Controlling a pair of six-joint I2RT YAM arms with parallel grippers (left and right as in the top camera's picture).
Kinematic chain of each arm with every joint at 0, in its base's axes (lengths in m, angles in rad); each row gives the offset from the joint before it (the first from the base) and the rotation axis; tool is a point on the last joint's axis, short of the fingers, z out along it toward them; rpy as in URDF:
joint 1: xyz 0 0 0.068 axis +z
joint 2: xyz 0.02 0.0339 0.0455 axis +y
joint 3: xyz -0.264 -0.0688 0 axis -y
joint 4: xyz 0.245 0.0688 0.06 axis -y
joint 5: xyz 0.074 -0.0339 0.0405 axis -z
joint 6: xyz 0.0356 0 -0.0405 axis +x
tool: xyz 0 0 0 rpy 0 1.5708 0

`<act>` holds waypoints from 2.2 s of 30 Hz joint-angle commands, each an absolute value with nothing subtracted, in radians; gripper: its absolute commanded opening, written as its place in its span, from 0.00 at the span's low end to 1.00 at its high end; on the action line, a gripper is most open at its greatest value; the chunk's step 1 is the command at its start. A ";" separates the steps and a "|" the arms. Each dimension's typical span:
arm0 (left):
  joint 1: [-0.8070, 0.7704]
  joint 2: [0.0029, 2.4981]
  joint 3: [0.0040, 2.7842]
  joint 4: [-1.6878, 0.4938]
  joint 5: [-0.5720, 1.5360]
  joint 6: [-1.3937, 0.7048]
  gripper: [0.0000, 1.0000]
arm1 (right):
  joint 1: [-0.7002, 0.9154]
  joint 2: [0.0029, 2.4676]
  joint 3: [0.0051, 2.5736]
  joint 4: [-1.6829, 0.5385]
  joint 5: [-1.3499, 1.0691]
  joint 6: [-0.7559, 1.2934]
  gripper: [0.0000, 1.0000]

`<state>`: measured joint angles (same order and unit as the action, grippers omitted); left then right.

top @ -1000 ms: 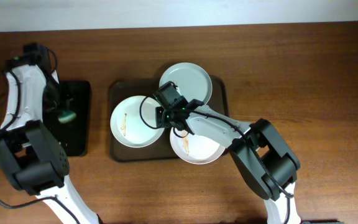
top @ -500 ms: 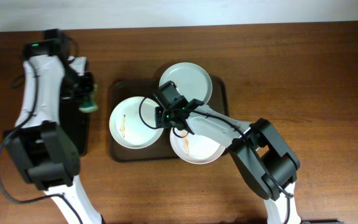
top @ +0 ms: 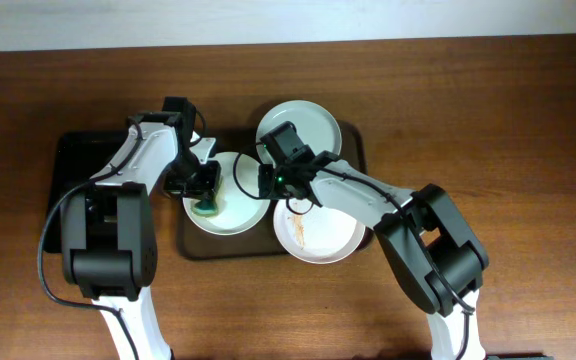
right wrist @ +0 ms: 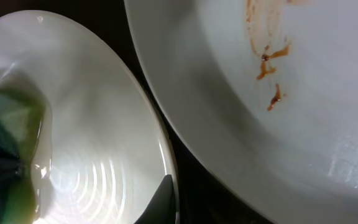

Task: Clean dirty plates on tray and stack at the side
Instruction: 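Scrub the held plate with the sponge in the left gripper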

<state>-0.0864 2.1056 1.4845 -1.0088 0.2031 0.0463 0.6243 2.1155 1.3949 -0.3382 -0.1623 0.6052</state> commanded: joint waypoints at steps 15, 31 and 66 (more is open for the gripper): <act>-0.107 2.150 1.478 -1.183 -0.023 -0.047 0.01 | 0.628 2.133 1.406 -0.336 -0.181 0.611 0.04; -0.189 2.040 1.543 -0.746 0.139 -0.077 0.01 | 0.628 2.133 1.406 -0.339 -0.188 0.611 0.04; -0.150 2.114 1.744 -1.155 0.203 -0.063 0.01 | 0.628 2.133 1.406 -0.343 -0.188 0.611 0.04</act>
<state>-0.1528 2.1040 1.7477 -1.1374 0.0498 -0.0715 0.6235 2.1162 1.3991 -0.3363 -0.1898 0.6193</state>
